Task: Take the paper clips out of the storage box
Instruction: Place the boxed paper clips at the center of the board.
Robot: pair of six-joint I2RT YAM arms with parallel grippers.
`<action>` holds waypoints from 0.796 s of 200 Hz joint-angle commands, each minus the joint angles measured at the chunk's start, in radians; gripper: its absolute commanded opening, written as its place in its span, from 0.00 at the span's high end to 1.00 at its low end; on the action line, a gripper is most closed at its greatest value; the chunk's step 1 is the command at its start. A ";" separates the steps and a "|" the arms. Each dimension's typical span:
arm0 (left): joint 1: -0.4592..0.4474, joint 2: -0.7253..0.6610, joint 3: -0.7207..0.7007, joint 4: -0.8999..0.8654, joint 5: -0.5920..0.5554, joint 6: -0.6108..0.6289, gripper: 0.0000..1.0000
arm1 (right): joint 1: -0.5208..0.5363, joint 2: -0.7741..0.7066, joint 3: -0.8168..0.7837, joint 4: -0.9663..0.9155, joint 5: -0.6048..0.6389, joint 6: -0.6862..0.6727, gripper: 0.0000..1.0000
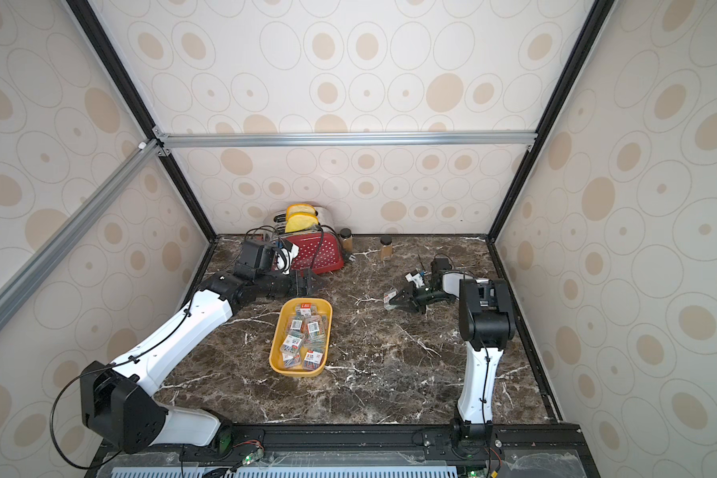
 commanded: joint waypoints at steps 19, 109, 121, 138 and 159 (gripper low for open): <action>0.007 0.003 0.026 -0.028 -0.011 0.040 0.15 | -0.011 -0.011 0.010 -0.076 0.067 -0.040 0.49; 0.008 0.001 0.030 -0.106 -0.064 0.086 0.12 | -0.005 -0.125 0.074 -0.235 0.226 -0.123 0.29; 0.007 -0.001 0.034 -0.160 -0.091 0.096 0.02 | 0.003 -0.157 0.085 -0.267 0.263 -0.140 0.28; 0.007 0.002 0.038 -0.217 -0.128 0.117 0.01 | 0.026 -0.198 0.103 -0.318 0.326 -0.165 0.28; 0.006 0.005 0.028 -0.276 -0.159 0.144 0.02 | 0.077 -0.249 0.121 -0.381 0.398 -0.202 0.28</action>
